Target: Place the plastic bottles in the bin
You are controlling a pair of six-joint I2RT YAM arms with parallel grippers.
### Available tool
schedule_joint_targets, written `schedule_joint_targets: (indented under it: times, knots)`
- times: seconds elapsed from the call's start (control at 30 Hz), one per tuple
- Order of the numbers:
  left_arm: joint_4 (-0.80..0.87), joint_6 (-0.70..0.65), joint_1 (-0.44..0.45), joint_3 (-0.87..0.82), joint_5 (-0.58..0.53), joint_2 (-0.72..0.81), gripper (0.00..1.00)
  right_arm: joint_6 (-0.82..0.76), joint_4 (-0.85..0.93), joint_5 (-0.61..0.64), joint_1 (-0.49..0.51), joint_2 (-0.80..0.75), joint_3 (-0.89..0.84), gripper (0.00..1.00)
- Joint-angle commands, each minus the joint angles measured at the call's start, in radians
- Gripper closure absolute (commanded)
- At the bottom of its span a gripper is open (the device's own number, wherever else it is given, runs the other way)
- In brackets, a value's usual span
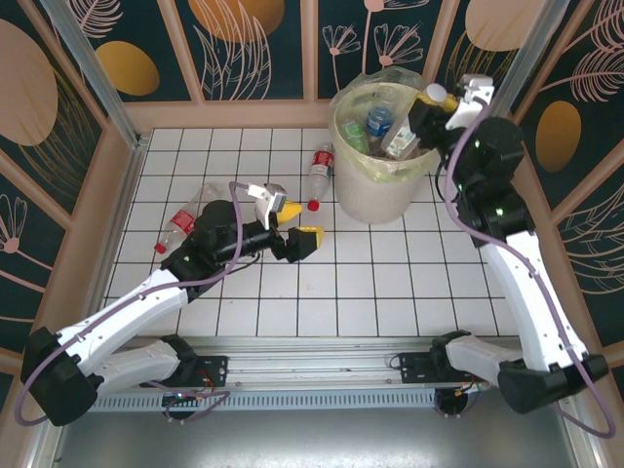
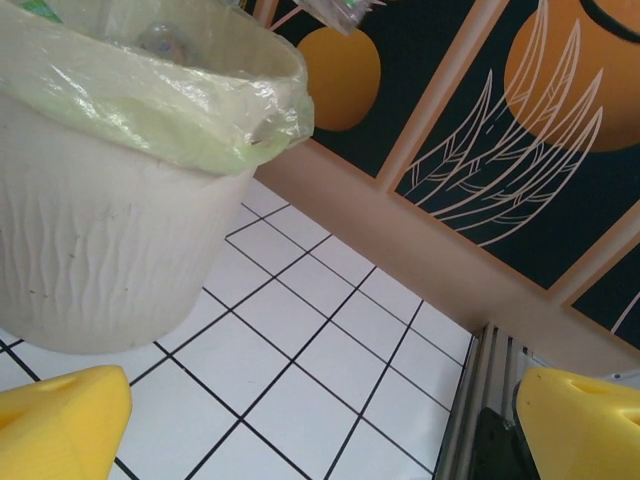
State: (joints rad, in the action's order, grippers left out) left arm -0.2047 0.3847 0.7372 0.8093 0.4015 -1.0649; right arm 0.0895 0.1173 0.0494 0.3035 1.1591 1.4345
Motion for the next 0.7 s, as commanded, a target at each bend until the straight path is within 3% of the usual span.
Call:
schedule_joint_targets:
  times: [0.0,0.3,0.67]
  knots:
    - [0.001,-0.019,0.005,-0.011,-0.019,-0.001,0.01,-0.080,0.034,0.092,-0.038,0.102,0.088,0.61]
    - [0.046,-0.033,0.005,-0.008,-0.059,0.002,0.01,-0.084,0.202,0.131,-0.077,0.283,0.239,0.60]
    - [0.063,-0.033,0.005,0.003,-0.059,-0.024,0.01,0.063,0.415,-0.131,-0.226,0.434,0.381,0.57]
